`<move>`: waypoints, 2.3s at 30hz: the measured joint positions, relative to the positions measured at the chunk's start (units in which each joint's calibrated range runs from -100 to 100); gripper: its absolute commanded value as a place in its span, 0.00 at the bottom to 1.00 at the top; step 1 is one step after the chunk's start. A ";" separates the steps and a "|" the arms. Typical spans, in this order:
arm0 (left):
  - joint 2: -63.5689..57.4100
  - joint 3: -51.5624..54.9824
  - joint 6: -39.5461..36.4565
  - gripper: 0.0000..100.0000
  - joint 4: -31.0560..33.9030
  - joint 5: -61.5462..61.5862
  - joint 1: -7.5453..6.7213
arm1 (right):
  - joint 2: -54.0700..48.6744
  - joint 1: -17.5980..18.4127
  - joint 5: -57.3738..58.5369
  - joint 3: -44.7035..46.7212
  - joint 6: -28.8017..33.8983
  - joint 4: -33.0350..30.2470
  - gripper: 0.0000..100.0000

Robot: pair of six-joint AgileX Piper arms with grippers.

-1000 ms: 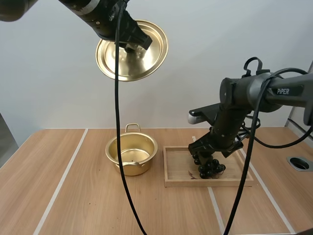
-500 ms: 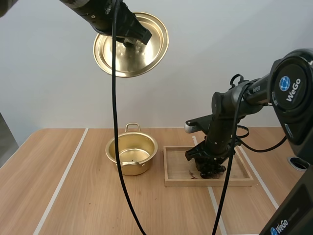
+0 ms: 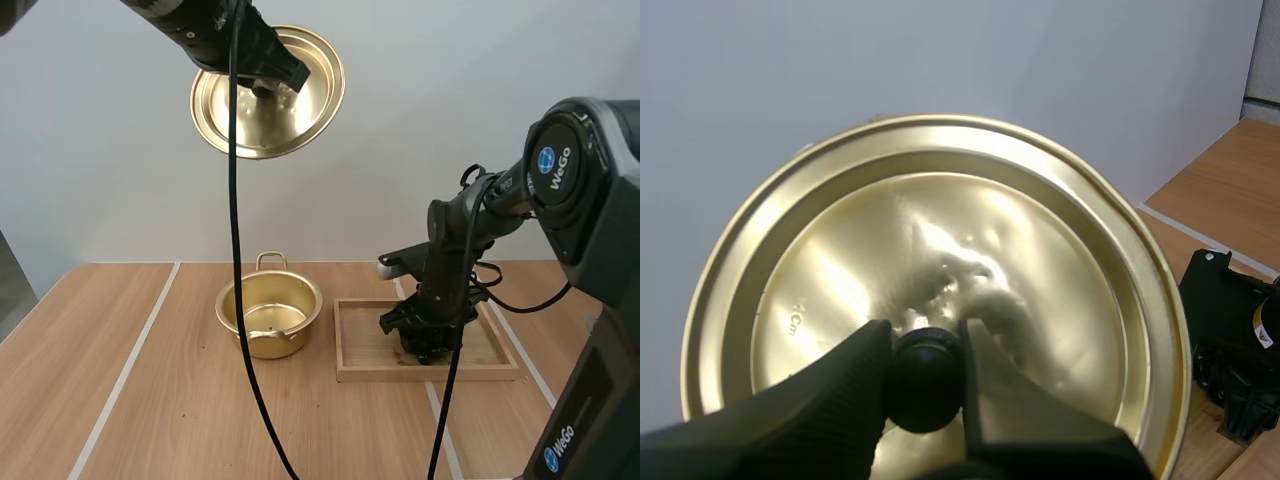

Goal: Open the pot, put the grape inside, and close it

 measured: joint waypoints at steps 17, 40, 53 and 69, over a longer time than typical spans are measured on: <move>0.00 0.00 0.00 0.00 0.00 0.00 0.00 | 0.00 0.00 -0.95 0.00 1.69 0.00 0.00; -1.53 -8.83 -0.29 0.00 0.00 0.00 0.00 | -15.05 0.00 24.39 -16.59 -0.47 2.71 0.00; -8.57 -18.75 -1.89 0.00 -0.11 -6.14 0.00 | -15.32 2.06 32.16 -24.64 -11.22 16.40 0.00; -12.00 -21.54 -1.97 0.00 -0.23 -6.32 0.00 | -0.74 13.56 40.56 -38.45 -11.53 17.25 0.00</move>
